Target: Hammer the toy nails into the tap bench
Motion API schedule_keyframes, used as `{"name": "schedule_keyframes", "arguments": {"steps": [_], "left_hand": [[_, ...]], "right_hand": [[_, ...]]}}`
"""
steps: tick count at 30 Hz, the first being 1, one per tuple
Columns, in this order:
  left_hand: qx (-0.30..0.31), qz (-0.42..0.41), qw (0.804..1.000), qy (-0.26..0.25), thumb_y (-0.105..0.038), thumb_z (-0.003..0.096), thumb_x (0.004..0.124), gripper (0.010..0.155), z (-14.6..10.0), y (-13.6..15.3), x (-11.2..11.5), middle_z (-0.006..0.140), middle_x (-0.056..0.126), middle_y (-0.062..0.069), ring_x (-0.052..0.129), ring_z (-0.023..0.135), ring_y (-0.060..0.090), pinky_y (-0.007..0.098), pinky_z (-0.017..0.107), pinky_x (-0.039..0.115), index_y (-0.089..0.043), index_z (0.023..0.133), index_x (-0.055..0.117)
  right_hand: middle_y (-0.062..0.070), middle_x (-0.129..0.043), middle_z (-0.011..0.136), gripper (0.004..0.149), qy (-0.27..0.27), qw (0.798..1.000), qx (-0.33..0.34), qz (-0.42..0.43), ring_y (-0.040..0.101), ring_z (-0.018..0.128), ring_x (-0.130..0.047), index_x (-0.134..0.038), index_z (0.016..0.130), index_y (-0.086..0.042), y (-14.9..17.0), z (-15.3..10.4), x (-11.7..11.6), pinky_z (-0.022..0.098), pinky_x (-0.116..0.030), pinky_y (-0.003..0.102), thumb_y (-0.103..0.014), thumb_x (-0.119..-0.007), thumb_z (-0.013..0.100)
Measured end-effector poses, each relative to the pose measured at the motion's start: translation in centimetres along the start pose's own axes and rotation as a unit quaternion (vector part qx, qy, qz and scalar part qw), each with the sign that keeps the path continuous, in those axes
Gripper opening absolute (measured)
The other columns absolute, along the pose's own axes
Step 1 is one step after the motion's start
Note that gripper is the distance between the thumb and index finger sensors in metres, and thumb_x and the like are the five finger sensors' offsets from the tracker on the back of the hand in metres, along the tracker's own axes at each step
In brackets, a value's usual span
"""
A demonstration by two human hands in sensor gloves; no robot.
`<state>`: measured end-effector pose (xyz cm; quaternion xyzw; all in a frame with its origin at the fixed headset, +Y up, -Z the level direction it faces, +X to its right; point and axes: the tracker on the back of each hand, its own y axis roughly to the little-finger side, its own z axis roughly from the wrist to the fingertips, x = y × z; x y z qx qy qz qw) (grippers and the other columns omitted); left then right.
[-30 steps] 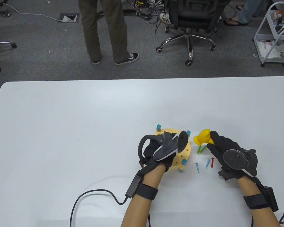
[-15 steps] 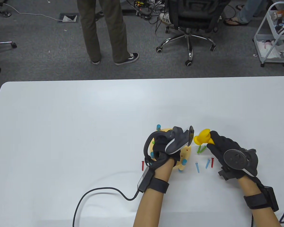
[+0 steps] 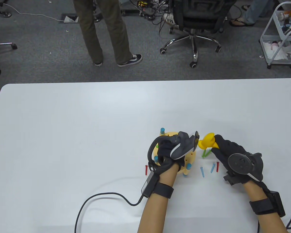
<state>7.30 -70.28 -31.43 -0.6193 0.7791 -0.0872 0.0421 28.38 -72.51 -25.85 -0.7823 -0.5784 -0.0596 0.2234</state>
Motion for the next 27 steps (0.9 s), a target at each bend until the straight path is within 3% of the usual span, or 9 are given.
{"name": "schedule_keyframes", "arguments": {"steps": [3,5,8,10,13,18,23,27], "left_hand": [[0.007,0.022,1.000,-0.012,-0.043,0.0386,0.078,0.038,-0.5,-0.2,-0.1,0.043,0.101,0.008,0.099,0.018,0.014,0.036,0.019,0.084,-0.024,0.070,0.087],[0.010,0.044,0.999,-0.025,-0.047,0.0375,0.075,0.048,-1.0,-0.2,-0.4,0.054,0.101,0.010,0.100,0.025,0.016,0.036,0.021,0.083,-0.023,0.078,0.083],[-0.003,0.060,0.994,-0.088,-0.053,0.0362,0.071,0.057,-2.4,1.3,-2.3,0.064,0.099,0.010,0.100,0.030,0.016,0.036,0.024,0.083,-0.023,0.085,0.079],[-0.008,0.035,0.993,-0.110,-0.053,0.0365,0.070,0.055,-3.4,3.0,-3.5,0.064,0.099,0.010,0.100,0.031,0.016,0.036,0.024,0.083,-0.024,0.082,0.080],[0.018,-0.052,0.993,-0.101,-0.055,0.0364,0.070,0.057,-5.2,6.2,-3.8,0.068,0.098,0.013,0.099,0.035,0.018,0.037,0.026,0.082,-0.023,0.083,0.080],[0.037,-0.117,0.991,-0.057,-0.062,0.0333,0.073,0.070,-7.1,9.9,0.6,0.082,0.090,0.014,0.098,0.046,0.020,0.038,0.032,0.081,-0.023,0.091,0.072],[0.049,-0.199,0.977,-0.060,-0.051,0.0354,0.081,0.059,-7.2,10.7,4.6,0.078,0.092,0.011,0.098,0.045,0.018,0.038,0.032,0.082,-0.025,0.087,0.075],[0.059,-0.275,0.956,-0.081,-0.046,0.0358,0.084,0.055,-7.1,11.1,5.9,0.073,0.092,0.013,0.098,0.042,0.018,0.039,0.031,0.081,-0.024,0.085,0.076]], "right_hand": [[0.006,-0.093,0.068,0.063,-0.001,1.000,0.000,0.000,0.023,0.042,-0.098,-0.066,0.099,-0.017,0.0,0.0,0.0,0.037,-0.083,0.036,-0.050,-0.061,0.045],[0.006,-0.093,0.068,0.063,-0.002,1.000,0.001,-0.001,0.023,0.042,-0.098,-0.066,0.099,-0.017,0.0,0.0,-0.1,0.037,-0.083,0.036,-0.050,-0.061,0.045],[0.006,-0.093,0.068,0.064,-0.002,1.000,0.003,-0.001,0.023,0.043,-0.097,-0.066,0.099,-0.017,-0.1,0.0,-0.1,0.037,-0.083,0.036,-0.050,-0.061,0.045],[0.006,-0.093,0.068,0.064,0.003,1.000,0.004,0.000,0.023,0.042,-0.097,-0.066,0.099,-0.017,-0.2,0.0,0.0,0.037,-0.083,0.036,-0.050,-0.061,0.045],[0.006,-0.093,0.068,0.064,0.021,1.000,0.008,0.014,0.023,0.043,-0.097,-0.066,0.099,-0.017,-0.8,-0.1,0.4,0.037,-0.083,0.036,-0.050,-0.061,0.045],[0.006,-0.092,0.069,0.064,0.035,0.997,0.047,0.054,0.023,0.043,-0.097,-0.066,0.099,-0.017,-4.1,0.3,1.1,0.038,-0.083,0.036,-0.050,-0.061,0.045],[0.006,-0.091,0.071,0.063,-0.014,0.994,0.109,0.004,0.024,0.046,-0.096,-0.065,0.100,-0.019,-8.4,1.8,0.4,0.040,-0.082,0.037,-0.050,-0.062,0.045],[0.005,-0.092,0.070,0.063,0.014,0.990,0.129,-0.057,0.023,0.045,-0.097,-0.065,0.099,-0.019,-10.0,2.9,0.3,0.039,-0.082,0.036,-0.051,-0.062,0.044]]}}
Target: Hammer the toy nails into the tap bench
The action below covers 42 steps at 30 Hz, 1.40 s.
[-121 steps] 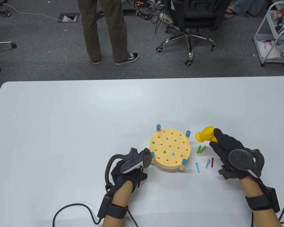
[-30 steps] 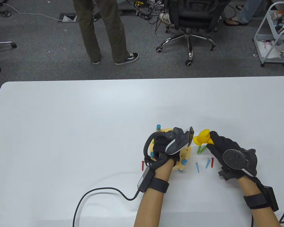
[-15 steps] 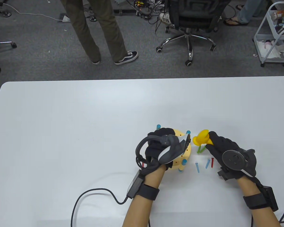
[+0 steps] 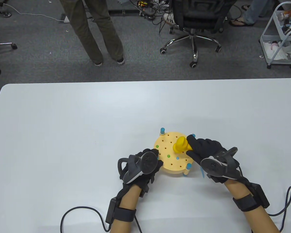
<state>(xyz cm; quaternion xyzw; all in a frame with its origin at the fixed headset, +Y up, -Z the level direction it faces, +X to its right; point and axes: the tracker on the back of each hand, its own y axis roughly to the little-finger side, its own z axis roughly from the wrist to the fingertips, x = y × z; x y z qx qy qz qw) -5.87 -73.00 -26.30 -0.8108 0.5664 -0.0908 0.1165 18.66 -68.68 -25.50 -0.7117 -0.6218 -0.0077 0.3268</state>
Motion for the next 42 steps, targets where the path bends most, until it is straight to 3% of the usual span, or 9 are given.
{"name": "schedule_keyframes", "arguments": {"steps": [2,4,9,12,17,19,26,34,42], "left_hand": [[0.002,0.017,1.000,0.005,-0.046,0.0362,0.083,0.054,0.0,-0.1,0.0,0.074,0.092,0.012,0.097,0.043,0.017,0.038,0.031,0.082,-0.024,0.085,0.076],[0.003,0.023,1.000,0.001,-0.045,0.0363,0.083,0.053,-0.1,-0.2,0.1,0.073,0.092,0.012,0.098,0.041,0.017,0.038,0.030,0.082,-0.024,0.085,0.076],[0.001,0.018,1.000,0.001,-0.045,0.0366,0.083,0.053,-0.1,-0.2,0.2,0.073,0.092,0.013,0.098,0.041,0.017,0.038,0.029,0.082,-0.024,0.085,0.076],[0.002,0.024,1.000,0.003,-0.044,0.0366,0.082,0.053,-0.1,-0.2,0.2,0.073,0.092,0.013,0.098,0.040,0.017,0.038,0.029,0.082,-0.024,0.085,0.076],[0.001,0.020,1.000,-0.001,-0.045,0.0366,0.082,0.053,-0.2,-0.1,0.3,0.073,0.092,0.013,0.098,0.040,0.017,0.038,0.029,0.082,-0.024,0.085,0.075],[0.001,0.019,1.000,-0.002,-0.045,0.0364,0.082,0.053,-0.2,-0.1,0.3,0.073,0.092,0.012,0.098,0.040,0.018,0.038,0.029,0.082,-0.024,0.085,0.075],[-0.031,0.016,0.997,0.063,-0.052,0.0352,0.080,0.071,-0.8,1.6,-1.2,0.083,0.085,0.016,0.095,0.051,0.019,0.040,0.036,0.080,-0.017,0.095,0.064],[-0.164,0.103,0.972,0.133,-0.048,0.0358,0.084,0.061,-0.1,3.2,2.3,0.070,0.093,0.016,0.099,0.039,0.020,0.040,0.029,0.083,-0.015,0.086,0.075],[-0.214,0.172,0.957,0.093,-0.038,0.0365,0.088,0.052,-0.4,1.8,3.7,0.063,0.096,0.011,0.101,0.033,0.015,0.037,0.026,0.086,-0.016,0.083,0.079]], "right_hand": [[0.006,-0.093,0.069,0.063,0.008,1.000,-0.010,0.020,0.023,0.043,-0.097,-0.067,0.098,-0.019,-0.2,0.3,-0.3,0.038,-0.083,0.036,-0.050,-0.063,0.044],[0.008,-0.094,0.066,0.062,-0.096,0.995,0.016,-0.012,0.026,0.040,-0.097,-0.070,0.098,-0.017,-0.6,0.9,-1.9,0.035,-0.082,0.038,-0.048,-0.066,0.044],[0.005,-0.095,0.065,0.062,0.020,1.000,-0.021,0.004,0.023,0.039,-0.097,-0.070,0.097,-0.019,-0.8,1.0,-0.9,0.034,-0.083,0.035,-0.050,-0.064,0.044],[0.001,-0.094,0.067,0.064,-0.122,0.991,-0.007,-0.060,0.018,0.041,-0.099,-0.065,0.099,-0.019,-1.2,0.8,-2.1,0.035,-0.085,0.031,-0.052,-0.060,0.044],[0.007,-0.097,0.063,0.062,-0.012,1.000,-0.015,0.001,0.025,0.037,-0.098,-0.074,0.096,-0.017,-1.0,1.3,-1.3,0.033,-0.083,0.036,-0.049,-0.066,0.043],[0.001,-0.093,0.068,0.064,-0.135,0.988,-0.010,-0.079,0.018,0.042,-0.098,-0.064,0.099,-0.019,-1.0,1.0,-2.3,0.036,-0.085,0.032,-0.052,-0.059,0.045],[0.005,-0.094,0.066,0.063,0.020,0.992,-0.089,0.087,0.021,0.040,-0.098,-0.068,0.097,-0.017,2.3,-1.0,-0.2,0.035,-0.084,0.035,-0.051,-0.061,0.044],[0.005,-0.094,0.066,0.064,0.024,0.983,-0.154,0.098,0.021,0.040,-0.099,-0.069,0.097,-0.017,7.8,-4.7,0.0,0.034,-0.084,0.034,-0.051,-0.061,0.045],[0.005,-0.094,0.066,0.064,0.014,0.973,-0.200,0.113,0.021,0.039,-0.098,-0.069,0.097,-0.016,10.5,-6.2,-0.8,0.034,-0.084,0.034,-0.051,-0.061,0.045]]}}
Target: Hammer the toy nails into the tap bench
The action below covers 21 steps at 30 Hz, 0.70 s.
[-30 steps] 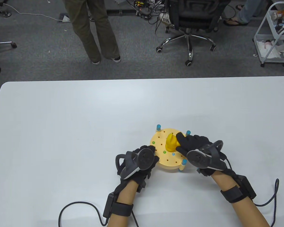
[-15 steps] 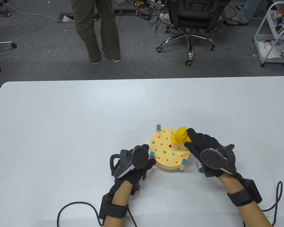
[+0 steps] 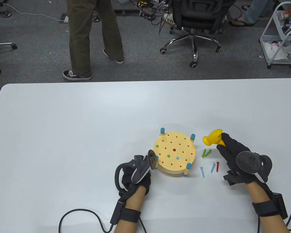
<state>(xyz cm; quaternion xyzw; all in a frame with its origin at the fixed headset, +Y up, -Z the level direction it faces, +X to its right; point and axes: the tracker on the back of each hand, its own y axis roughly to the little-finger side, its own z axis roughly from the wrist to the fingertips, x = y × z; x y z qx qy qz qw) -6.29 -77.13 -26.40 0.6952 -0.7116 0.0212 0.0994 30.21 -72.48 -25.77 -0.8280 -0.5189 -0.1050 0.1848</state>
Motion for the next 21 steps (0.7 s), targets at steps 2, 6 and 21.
{"name": "schedule_keyframes", "arguments": {"steps": [2,6,21], "left_hand": [[-0.002,-0.010,1.000,-0.001,-0.034,0.0372,0.089,0.050,-0.1,0.3,0.1,0.062,0.096,0.010,0.102,0.031,0.013,0.035,0.024,0.087,-0.016,0.083,0.079],[-0.003,-0.006,1.000,-0.002,-0.033,0.0368,0.090,0.052,-0.1,0.3,0.2,0.061,0.097,0.010,0.102,0.028,0.009,0.032,0.022,0.088,-0.013,0.083,0.078],[0.002,-0.221,0.975,0.020,-0.029,0.0380,0.079,0.046,0.7,5.7,-0.8,0.060,0.094,0.017,0.095,0.023,0.007,0.035,0.023,0.086,-0.015,0.082,0.082]], "right_hand": [[0.005,-0.094,0.066,0.064,0.000,1.000,0.001,-0.009,0.021,0.039,-0.098,-0.069,0.097,-0.016,0.1,-0.1,-0.1,0.034,-0.084,0.034,-0.051,-0.061,0.045],[0.005,-0.094,0.066,0.064,0.001,1.000,0.006,-0.022,0.021,0.039,-0.098,-0.069,0.097,-0.016,0.1,-0.2,-0.4,0.034,-0.084,0.034,-0.051,-0.061,0.045],[0.005,-0.094,0.066,0.064,-0.013,0.999,0.020,-0.041,0.021,0.039,-0.098,-0.069,0.097,-0.016,-0.3,-0.4,-1.1,0.034,-0.084,0.034,-0.051,-0.061,0.045]]}}
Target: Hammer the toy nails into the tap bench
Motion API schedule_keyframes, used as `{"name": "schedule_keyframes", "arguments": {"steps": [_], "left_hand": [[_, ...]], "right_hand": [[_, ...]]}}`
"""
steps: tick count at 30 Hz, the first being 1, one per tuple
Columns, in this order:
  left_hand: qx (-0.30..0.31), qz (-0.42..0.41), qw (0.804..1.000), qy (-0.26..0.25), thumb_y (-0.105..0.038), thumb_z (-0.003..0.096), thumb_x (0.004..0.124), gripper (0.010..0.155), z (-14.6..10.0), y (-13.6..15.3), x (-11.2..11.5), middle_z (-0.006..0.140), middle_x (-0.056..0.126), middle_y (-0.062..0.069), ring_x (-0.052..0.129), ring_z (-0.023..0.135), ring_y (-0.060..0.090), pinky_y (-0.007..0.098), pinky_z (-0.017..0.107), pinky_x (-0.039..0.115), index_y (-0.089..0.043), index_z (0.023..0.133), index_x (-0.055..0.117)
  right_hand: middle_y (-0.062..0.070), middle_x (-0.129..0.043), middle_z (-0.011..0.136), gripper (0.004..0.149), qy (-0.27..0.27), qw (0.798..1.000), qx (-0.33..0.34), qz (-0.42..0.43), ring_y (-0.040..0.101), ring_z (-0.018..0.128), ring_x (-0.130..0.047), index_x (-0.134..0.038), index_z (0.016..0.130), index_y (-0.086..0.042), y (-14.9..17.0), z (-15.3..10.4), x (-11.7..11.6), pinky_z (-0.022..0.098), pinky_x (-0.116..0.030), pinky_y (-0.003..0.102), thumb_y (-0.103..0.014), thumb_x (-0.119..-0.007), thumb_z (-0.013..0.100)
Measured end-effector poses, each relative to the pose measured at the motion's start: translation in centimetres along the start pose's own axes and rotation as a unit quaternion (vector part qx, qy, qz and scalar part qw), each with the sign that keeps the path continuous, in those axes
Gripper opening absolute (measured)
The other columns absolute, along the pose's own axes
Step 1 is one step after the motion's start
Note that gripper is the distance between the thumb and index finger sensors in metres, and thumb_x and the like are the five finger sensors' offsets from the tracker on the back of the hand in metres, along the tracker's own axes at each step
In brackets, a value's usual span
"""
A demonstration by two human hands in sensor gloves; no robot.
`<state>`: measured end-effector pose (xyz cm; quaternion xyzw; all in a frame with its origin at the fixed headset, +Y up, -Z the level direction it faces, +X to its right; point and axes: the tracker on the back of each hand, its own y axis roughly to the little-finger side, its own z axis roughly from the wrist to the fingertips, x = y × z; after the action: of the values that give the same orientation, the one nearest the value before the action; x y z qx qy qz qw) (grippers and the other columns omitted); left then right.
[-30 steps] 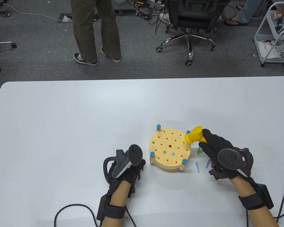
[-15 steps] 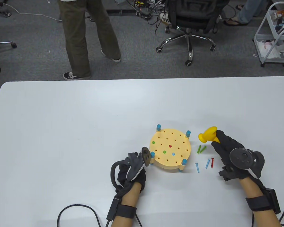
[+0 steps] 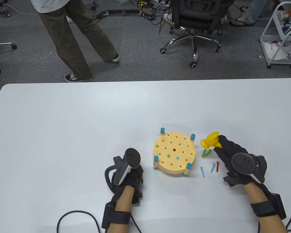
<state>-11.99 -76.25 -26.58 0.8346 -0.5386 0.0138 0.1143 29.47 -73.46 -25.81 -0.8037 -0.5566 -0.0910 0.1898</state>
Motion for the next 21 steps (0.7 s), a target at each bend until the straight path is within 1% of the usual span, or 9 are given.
{"name": "schedule_keyframes", "arguments": {"steps": [3,4,6,10,12,14,15,17,21], "left_hand": [[0.037,-0.065,0.997,-0.027,-0.031,0.0392,0.081,0.043,-0.6,0.3,-1.7,0.060,0.096,0.015,0.096,0.022,0.008,0.034,0.022,0.086,-0.018,0.080,0.081],[0.061,-0.093,0.993,-0.045,-0.032,0.0393,0.082,0.043,-0.9,0.2,-2.3,0.059,0.097,0.014,0.097,0.021,0.008,0.034,0.021,0.086,-0.018,0.080,0.081],[0.099,-0.124,0.984,-0.075,-0.032,0.0393,0.083,0.042,-1.6,-0.3,-3.4,0.057,0.098,0.014,0.097,0.020,0.008,0.034,0.019,0.086,-0.018,0.079,0.082],[0.179,-0.131,0.963,-0.152,-0.033,0.0389,0.084,0.042,-3.4,-2.6,-5.3,0.057,0.099,0.012,0.097,0.019,0.008,0.032,0.018,0.085,-0.020,0.079,0.083],[0.208,-0.113,0.957,-0.168,-0.033,0.0387,0.085,0.042,-3.9,-4.4,-5.9,0.056,0.100,0.011,0.097,0.018,0.007,0.031,0.016,0.085,-0.020,0.078,0.083],[0.222,-0.086,0.959,-0.152,-0.034,0.0385,0.085,0.042,-3.8,-6.5,-6.0,0.056,0.100,0.011,0.097,0.017,0.008,0.030,0.014,0.084,-0.020,0.078,0.084],[0.223,-0.063,0.963,-0.135,-0.033,0.0385,0.085,0.042,-3.7,-7.8,-6.0,0.056,0.100,0.011,0.097,0.017,0.008,0.030,0.014,0.084,-0.020,0.078,0.084],[0.213,0.005,0.971,-0.112,-0.034,0.0384,0.086,0.042,-3.1,-10.4,-5.8,0.056,0.100,0.011,0.097,0.017,0.007,0.030,0.013,0.084,-0.020,0.078,0.084],[0.191,0.121,0.969,-0.101,-0.034,0.0379,0.086,0.042,-1.8,-14.1,-5.1,0.057,0.100,0.010,0.097,0.018,0.007,0.029,0.014,0.084,-0.021,0.078,0.084]], "right_hand": [[0.005,-0.094,0.066,0.063,-0.002,1.000,-0.004,-0.002,0.021,0.039,-0.099,-0.069,0.097,-0.016,0.2,0.0,-0.1,0.034,-0.084,0.034,-0.051,-0.061,0.045],[0.005,-0.095,0.065,0.063,-0.003,1.000,-0.005,-0.002,0.021,0.039,-0.099,-0.069,0.097,-0.016,0.2,0.0,-0.2,0.034,-0.084,0.034,-0.051,-0.061,0.045],[0.005,-0.095,0.065,0.064,-0.004,1.000,-0.008,-0.003,0.021,0.039,-0.099,-0.069,0.097,-0.016,0.4,0.0,-0.2,0.034,-0.084,0.034,-0.051,-0.061,0.045],[0.005,-0.095,0.065,0.064,-0.005,1.000,-0.014,0.001,0.021,0.039,-0.099,-0.069,0.097,-0.016,0.6,0.1,-0.2,0.034,-0.084,0.034,-0.051,-0.061,0.045],[0.005,-0.095,0.065,0.064,-0.005,1.000,-0.017,0.006,0.021,0.039,-0.099,-0.069,0.097,-0.016,0.7,0.1,-0.2,0.034,-0.084,0.034,-0.051,-0.061,0.045],[0.005,-0.095,0.065,0.063,-0.007,1.000,-0.018,0.009,0.021,0.039,-0.099,-0.069,0.097,-0.016,0.7,0.1,-0.3,0.034,-0.084,0.034,-0.051,-0.061,0.045],[0.005,-0.095,0.065,0.063,-0.009,1.000,-0.017,0.008,0.021,0.039,-0.099,-0.069,0.097,-0.016,0.7,0.1,-0.3,0.034,-0.084,0.034,-0.051,-0.061,0.045],[0.005,-0.095,0.065,0.063,-0.011,1.000,-0.014,0.004,0.021,0.039,-0.099,-0.069,0.097,-0.016,0.6,0.1,-0.3,0.034,-0.084,0.034,-0.051,-0.061,0.045],[0.005,-0.094,0.066,0.064,-0.012,1.000,-0.011,0.006,0.021,0.039,-0.098,-0.069,0.097,-0.016,0.6,0.1,-0.3,0.035,-0.084,0.034,-0.051,-0.061,0.045]]}}
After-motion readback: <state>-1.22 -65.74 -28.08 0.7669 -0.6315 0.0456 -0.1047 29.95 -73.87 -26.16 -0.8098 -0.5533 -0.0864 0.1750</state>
